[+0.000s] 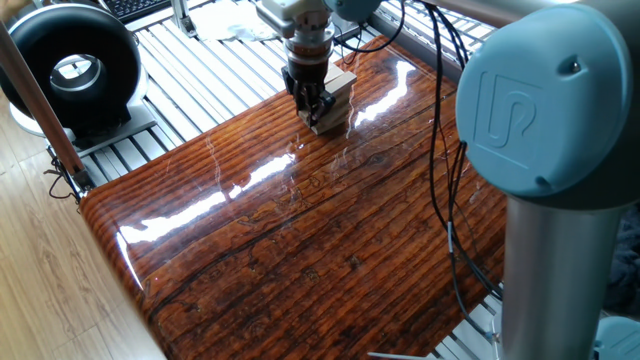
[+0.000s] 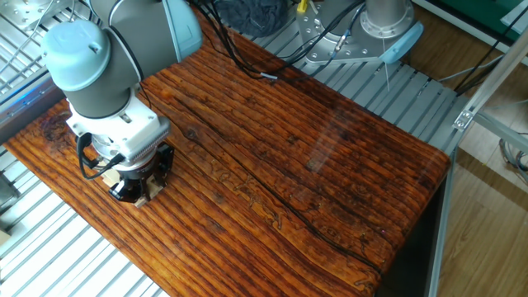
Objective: Play Jenga
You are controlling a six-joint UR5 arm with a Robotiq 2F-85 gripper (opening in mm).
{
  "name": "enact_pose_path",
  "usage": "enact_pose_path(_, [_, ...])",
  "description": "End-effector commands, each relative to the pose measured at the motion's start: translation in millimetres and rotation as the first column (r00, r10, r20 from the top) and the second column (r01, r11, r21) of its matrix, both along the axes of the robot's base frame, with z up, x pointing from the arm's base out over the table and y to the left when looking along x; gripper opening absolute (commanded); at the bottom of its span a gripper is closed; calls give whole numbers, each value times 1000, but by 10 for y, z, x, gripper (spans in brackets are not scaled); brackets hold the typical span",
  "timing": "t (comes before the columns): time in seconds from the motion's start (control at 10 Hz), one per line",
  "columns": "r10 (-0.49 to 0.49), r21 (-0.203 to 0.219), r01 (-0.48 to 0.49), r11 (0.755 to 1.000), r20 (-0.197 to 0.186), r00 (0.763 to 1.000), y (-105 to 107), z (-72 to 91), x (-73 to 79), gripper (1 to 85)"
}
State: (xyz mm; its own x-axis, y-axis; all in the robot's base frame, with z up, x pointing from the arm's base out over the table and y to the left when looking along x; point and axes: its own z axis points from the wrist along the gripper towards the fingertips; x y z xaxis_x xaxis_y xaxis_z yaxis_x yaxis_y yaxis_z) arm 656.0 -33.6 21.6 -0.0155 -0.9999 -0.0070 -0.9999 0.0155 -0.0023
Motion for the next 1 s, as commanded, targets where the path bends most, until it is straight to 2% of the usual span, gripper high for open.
enact_pose_path(0.0, [-10,11,10,1000,-5,1000,18,5,-6,380])
enact_pose_path(0.9, [-14,20,14,1000,-8,1000,50,15,-8,333])
